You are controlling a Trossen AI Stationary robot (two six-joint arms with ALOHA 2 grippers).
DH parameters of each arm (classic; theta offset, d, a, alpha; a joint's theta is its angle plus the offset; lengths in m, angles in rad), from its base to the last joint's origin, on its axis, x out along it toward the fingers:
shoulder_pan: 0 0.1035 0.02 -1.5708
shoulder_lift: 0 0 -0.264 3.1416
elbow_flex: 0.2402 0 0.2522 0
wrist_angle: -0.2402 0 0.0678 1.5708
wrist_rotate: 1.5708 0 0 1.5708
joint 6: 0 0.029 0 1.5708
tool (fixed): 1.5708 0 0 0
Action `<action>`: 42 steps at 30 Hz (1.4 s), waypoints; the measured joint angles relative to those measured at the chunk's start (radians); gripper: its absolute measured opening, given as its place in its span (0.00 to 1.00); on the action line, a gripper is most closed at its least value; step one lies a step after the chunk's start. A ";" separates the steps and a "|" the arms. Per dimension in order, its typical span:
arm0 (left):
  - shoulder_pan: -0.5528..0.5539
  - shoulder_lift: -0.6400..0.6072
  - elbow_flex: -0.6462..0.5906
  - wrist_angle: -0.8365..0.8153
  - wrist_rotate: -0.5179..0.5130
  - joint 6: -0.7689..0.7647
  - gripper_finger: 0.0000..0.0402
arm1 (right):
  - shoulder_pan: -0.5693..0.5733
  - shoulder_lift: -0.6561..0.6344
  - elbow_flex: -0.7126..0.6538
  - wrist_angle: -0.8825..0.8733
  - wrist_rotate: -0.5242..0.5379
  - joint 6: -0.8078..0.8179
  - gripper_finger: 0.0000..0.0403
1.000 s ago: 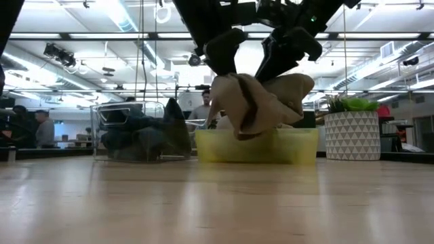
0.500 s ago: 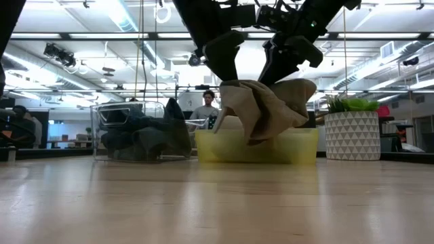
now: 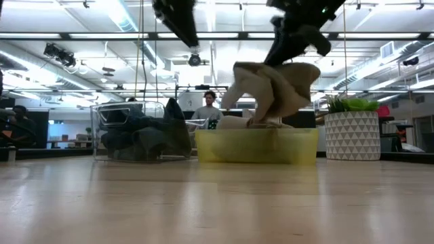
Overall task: Pick & Place hat
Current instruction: Put the brown cap into the yellow bin
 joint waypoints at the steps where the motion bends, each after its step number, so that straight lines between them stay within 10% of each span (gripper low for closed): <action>1: 0.000 -0.021 0.000 -0.009 0.000 -0.004 0.45 | -0.003 -0.016 0.000 0.000 0.000 -0.048 0.02; 12: 0.001 -0.186 -0.002 -0.010 -0.006 0.011 0.44 | -0.159 -0.073 0.000 0.026 0.023 -0.649 0.02; 19: 0.013 -0.188 -0.003 -0.012 -0.006 0.033 0.44 | -0.340 0.009 0.001 0.048 -0.250 -0.836 0.01; 32: 0.089 -0.187 -0.003 -0.033 -0.006 0.034 0.44 | -0.392 0.250 0.003 0.039 -0.352 -0.823 0.02; 42: 0.131 -0.186 -0.003 -0.046 -0.006 0.033 0.44 | -0.414 0.310 0.003 0.050 -0.338 -0.491 0.12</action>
